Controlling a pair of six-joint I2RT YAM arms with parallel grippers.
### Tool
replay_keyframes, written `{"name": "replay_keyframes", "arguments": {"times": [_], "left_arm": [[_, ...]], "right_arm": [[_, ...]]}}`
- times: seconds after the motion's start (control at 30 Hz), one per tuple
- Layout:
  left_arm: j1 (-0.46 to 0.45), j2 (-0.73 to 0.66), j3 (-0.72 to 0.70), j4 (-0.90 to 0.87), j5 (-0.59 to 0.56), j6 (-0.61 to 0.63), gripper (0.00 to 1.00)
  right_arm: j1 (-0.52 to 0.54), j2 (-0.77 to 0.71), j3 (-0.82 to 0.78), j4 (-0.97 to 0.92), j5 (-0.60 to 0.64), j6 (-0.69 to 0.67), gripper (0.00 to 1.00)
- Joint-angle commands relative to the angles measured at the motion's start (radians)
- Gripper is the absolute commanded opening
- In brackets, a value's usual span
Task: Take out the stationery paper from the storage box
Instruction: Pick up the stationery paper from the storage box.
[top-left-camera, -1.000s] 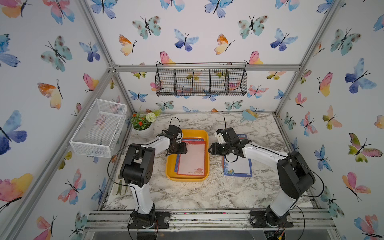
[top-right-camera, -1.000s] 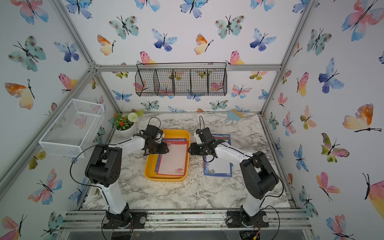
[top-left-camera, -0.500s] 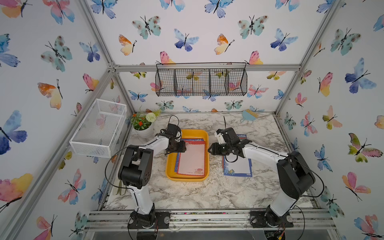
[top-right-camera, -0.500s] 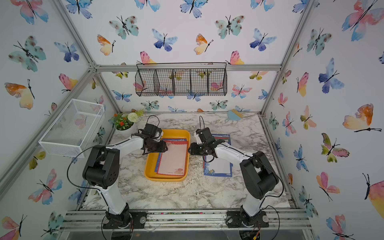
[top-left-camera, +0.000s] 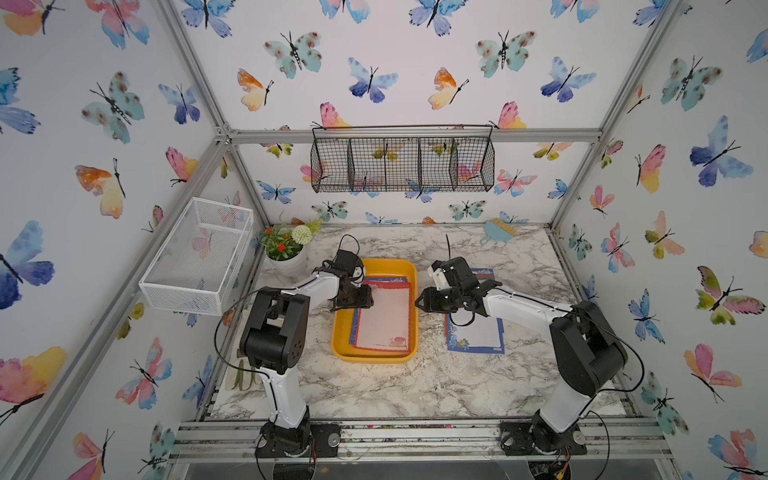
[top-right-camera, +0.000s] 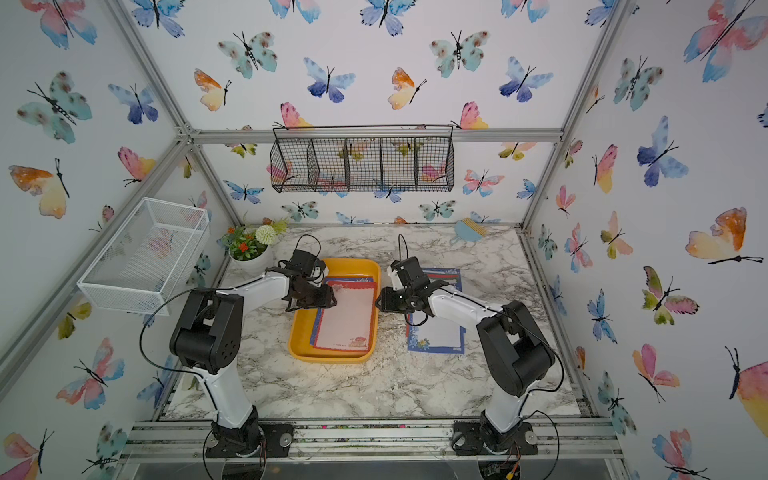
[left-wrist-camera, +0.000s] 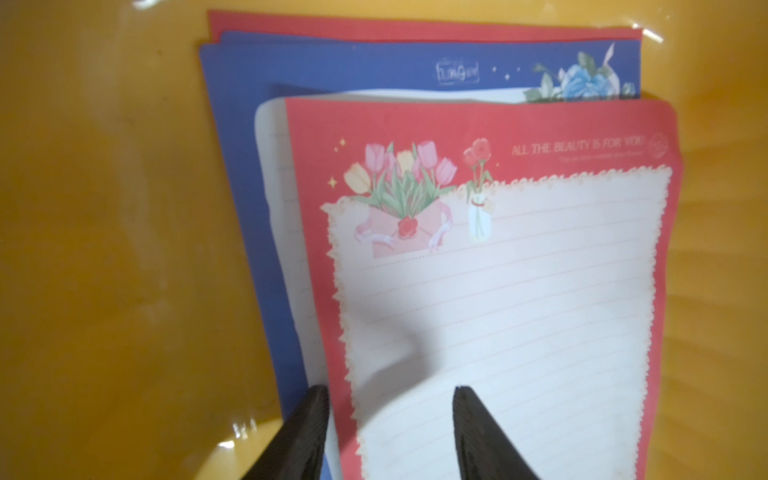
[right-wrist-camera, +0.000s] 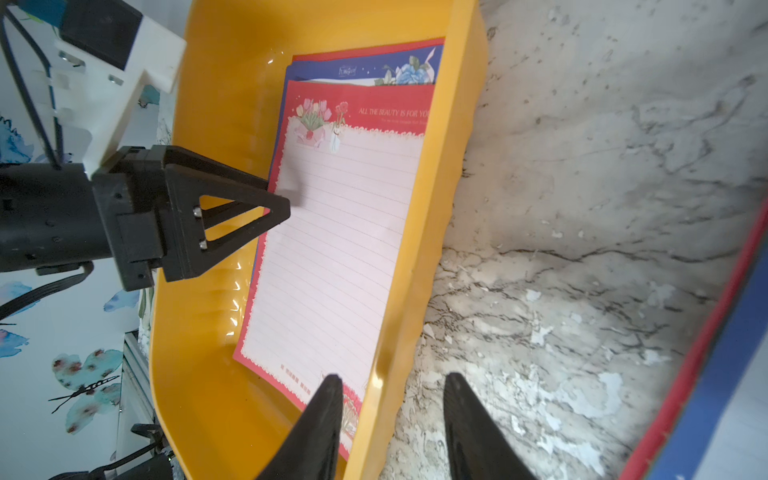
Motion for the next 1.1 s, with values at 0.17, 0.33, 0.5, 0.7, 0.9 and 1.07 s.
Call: {"name": "replay_keyframes", "arguments": {"times": [0.17, 0.33, 0.5, 0.7, 0.9, 1.07], "left_arm": [[-0.002, -0.022, 0.010, 0.000, 0.092, -0.004, 0.42], [-0.001, -0.046, -0.005, 0.027, 0.164, -0.022, 0.37], [0.005, -0.062, -0.023, 0.054, 0.251, -0.044, 0.37], [0.030, -0.085, -0.059, 0.111, 0.373, -0.088, 0.35], [0.031, -0.093, -0.088, 0.114, 0.389, -0.087, 0.43], [0.029, -0.072, -0.089, 0.082, 0.356, -0.067, 0.52]], "right_arm": [[0.009, 0.036, -0.028, 0.069, -0.072, 0.040, 0.35], [0.009, 0.058, -0.025, 0.090, -0.096, 0.050, 0.29], [0.009, 0.068, -0.019, 0.099, -0.105, 0.057, 0.27], [0.009, 0.071, -0.016, 0.096, -0.103, 0.057, 0.24], [0.009, 0.076, -0.017, 0.097, -0.104, 0.057, 0.20], [0.009, 0.078, -0.017, 0.100, -0.105, 0.061, 0.20]]}}
